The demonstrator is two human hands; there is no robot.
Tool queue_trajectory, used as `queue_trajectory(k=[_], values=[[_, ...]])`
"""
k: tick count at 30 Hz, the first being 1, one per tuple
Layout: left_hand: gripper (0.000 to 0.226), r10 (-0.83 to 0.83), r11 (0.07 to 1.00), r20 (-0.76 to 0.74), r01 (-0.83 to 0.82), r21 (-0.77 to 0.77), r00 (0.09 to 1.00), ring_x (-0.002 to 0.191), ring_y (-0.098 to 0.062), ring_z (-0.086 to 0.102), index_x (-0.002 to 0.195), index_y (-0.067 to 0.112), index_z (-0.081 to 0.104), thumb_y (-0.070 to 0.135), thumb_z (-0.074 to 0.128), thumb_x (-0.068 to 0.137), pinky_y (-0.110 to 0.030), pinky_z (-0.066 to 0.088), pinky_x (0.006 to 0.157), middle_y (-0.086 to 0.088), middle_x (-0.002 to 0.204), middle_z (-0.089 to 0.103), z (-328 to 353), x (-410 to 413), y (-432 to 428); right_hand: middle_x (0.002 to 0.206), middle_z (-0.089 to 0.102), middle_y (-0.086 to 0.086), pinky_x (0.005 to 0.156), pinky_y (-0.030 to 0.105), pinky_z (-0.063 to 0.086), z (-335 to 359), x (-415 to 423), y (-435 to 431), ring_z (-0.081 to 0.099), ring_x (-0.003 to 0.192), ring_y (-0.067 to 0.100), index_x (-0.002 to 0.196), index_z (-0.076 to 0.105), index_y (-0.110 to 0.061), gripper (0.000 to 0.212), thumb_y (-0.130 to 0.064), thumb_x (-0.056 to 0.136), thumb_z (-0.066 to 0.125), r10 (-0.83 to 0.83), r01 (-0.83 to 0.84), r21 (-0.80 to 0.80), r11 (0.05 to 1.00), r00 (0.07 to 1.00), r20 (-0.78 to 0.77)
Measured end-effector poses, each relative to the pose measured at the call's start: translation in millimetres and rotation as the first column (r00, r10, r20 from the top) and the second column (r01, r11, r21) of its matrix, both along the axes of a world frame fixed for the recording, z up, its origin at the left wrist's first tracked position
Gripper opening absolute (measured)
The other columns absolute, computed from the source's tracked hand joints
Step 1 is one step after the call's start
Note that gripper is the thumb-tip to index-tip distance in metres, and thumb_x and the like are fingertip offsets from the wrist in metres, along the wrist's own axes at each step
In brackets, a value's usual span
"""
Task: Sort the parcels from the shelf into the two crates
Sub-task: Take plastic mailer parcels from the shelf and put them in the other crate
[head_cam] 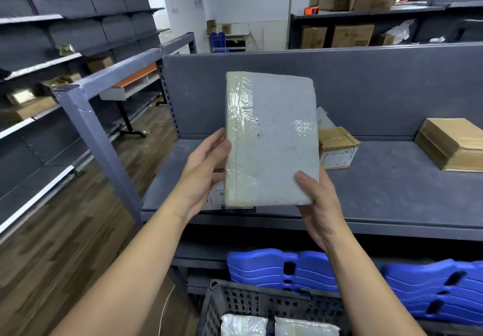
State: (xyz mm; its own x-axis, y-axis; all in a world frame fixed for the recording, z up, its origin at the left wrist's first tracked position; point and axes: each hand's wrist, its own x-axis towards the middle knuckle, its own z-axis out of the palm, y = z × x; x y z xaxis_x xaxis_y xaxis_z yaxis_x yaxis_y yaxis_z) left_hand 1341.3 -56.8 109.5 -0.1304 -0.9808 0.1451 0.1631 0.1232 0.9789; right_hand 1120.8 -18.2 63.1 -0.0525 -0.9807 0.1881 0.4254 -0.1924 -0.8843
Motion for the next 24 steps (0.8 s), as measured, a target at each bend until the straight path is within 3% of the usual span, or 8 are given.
queue_trajectory(k=[4,8,10,12,15,18,21,24], values=[[0.055,0.184,0.980,-0.052,-0.187,-0.062,0.982,0.083,-0.012,0.069,0.132,0.024,0.064,0.060,0.057,0.091,-0.034,0.053,0.078,0.005,0.104,0.077,1.9,3.1,0.4,0.131,0.072,0.005,0.081,0.049,0.059,2.7,-5.6,4.3,0.068,0.115,0.028,0.137,0.061,-0.024,0.052,-0.041,0.088,0.063,0.089,-0.142,0.199,0.970,0.963,0.253],[0.064,0.119,0.989,-0.153,-0.131,-0.071,0.981,0.119,-0.019,0.068,0.143,0.032,0.055,0.043,0.079,0.085,-0.039,0.054,0.099,0.002,0.137,0.068,14.9,23.7,-11.7,0.139,0.066,0.013,0.102,0.073,0.042,-0.5,-19.6,6.7,0.066,0.119,0.041,0.133,0.070,-0.025,0.061,-0.066,0.097,0.042,0.354,-0.530,0.354,0.771,0.818,0.453],[0.068,0.026,0.999,-0.154,-0.033,-0.042,0.988,0.121,-0.020,0.068,0.139,0.029,0.061,0.047,0.081,0.077,-0.037,0.058,0.097,0.001,0.135,0.070,25.9,30.3,-13.5,0.143,0.063,0.013,0.108,0.073,0.033,-1.3,-19.6,11.3,0.062,0.125,0.042,0.132,0.071,-0.024,0.064,-0.070,0.093,0.048,0.469,-0.648,0.359,0.672,0.747,0.470],[0.061,-0.067,0.998,-0.081,0.066,-0.018,0.994,0.112,-0.021,0.070,0.127,0.025,0.072,0.048,0.081,0.071,-0.038,0.058,0.090,-0.003,0.124,0.074,31.0,30.6,-13.5,0.154,0.052,0.014,0.102,0.076,0.039,-2.5,-18.4,14.8,0.053,0.133,0.046,0.141,0.063,-0.024,0.071,-0.066,0.085,0.066,0.504,-0.688,0.351,0.636,0.714,0.486],[0.056,-0.051,0.998,-0.047,0.050,-0.025,0.998,0.113,-0.025,0.068,0.123,0.021,0.073,0.043,0.070,0.071,-0.044,0.048,0.097,-0.010,0.125,0.073,25.3,31.6,-11.9,0.153,0.054,0.016,0.082,0.067,0.055,5.7,-10.5,16.7,0.059,0.126,0.048,0.141,0.065,-0.023,0.081,-0.078,0.082,0.059,0.372,-0.619,0.401,0.676,0.756,0.539],[0.068,0.003,0.997,-0.047,-0.007,-0.074,0.999,0.126,-0.025,0.063,0.139,0.016,0.062,0.041,0.067,0.076,-0.041,0.048,0.103,-0.007,0.135,0.069,14.2,28.4,-5.1,0.146,0.062,0.008,0.107,0.063,0.047,4.5,-5.4,5.1,0.061,0.132,0.036,0.137,0.068,-0.028,0.066,-0.076,0.096,0.045,0.033,-0.283,0.394,0.875,0.845,0.534],[0.065,0.037,0.987,-0.038,-0.042,-0.153,0.999,0.124,-0.016,0.064,0.145,0.015,0.055,0.026,0.064,0.083,-0.029,0.051,0.096,0.001,0.133,0.070,-4.4,19.1,6.0,0.104,0.078,-0.003,0.077,0.036,0.062,17.0,3.8,3.2,0.075,0.092,0.019,0.094,0.081,-0.033,0.050,-0.050,0.107,0.037,-0.105,-0.040,0.333,0.942,0.908,0.405],[0.076,0.042,0.978,-0.030,-0.047,-0.203,0.999,0.123,-0.018,0.063,0.151,0.012,0.049,0.029,0.065,0.079,-0.028,0.055,0.093,0.000,0.134,0.069,-13.9,16.7,13.9,0.076,0.072,-0.009,0.063,0.028,0.053,18.6,3.5,7.9,0.068,0.063,0.014,0.064,0.074,-0.031,0.055,-0.047,0.102,0.039,-0.071,-0.024,0.235,0.972,0.919,0.388]])
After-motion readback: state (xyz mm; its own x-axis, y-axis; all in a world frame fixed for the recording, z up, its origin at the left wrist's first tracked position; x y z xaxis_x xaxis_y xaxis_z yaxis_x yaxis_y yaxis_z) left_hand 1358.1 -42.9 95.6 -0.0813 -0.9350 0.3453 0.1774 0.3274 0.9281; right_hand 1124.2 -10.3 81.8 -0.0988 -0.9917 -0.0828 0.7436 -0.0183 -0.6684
